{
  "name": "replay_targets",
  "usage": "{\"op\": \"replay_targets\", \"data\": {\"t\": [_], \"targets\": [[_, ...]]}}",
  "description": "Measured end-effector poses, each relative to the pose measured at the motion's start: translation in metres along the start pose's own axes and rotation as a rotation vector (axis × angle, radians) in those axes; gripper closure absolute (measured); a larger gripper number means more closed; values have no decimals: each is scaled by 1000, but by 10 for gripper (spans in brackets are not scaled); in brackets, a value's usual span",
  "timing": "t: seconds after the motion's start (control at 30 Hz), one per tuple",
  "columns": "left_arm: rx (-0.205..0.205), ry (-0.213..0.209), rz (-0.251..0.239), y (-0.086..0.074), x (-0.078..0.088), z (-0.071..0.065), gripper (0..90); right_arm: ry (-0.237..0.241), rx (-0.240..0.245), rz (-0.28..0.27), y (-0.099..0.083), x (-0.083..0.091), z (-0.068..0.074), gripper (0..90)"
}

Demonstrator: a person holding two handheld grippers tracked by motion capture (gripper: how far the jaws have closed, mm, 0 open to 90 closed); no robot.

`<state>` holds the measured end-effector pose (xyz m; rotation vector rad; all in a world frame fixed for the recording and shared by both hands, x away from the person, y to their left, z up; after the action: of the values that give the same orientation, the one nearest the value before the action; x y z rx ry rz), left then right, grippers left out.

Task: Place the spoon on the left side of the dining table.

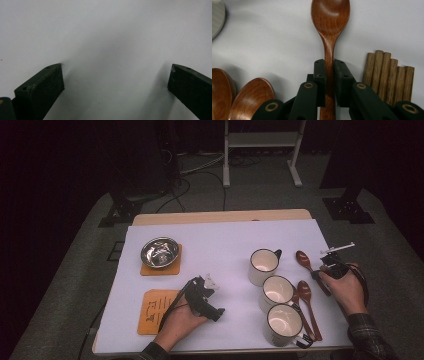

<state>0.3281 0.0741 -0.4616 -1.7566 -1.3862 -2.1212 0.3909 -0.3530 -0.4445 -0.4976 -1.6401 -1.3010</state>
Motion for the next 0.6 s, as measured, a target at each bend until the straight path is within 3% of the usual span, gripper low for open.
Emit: {"op": "replay_targets", "data": {"t": [0.6], "targets": [[1, -1, -4, 0, 0, 0, 0, 47, -5, -74, 12, 18, 0, 798]]}}
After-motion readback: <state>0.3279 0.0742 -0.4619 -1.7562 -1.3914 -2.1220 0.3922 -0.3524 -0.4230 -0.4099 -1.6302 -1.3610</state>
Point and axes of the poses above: each handheld gripper's, and its own axes: x roughly backward along the jaws, y roughly out of its top, z roughly to its left, the point moved 1 cm from there along -x, roughly forward along the jaws, and after that the axes turned 7 degrees about x, right-handed, at the moved point
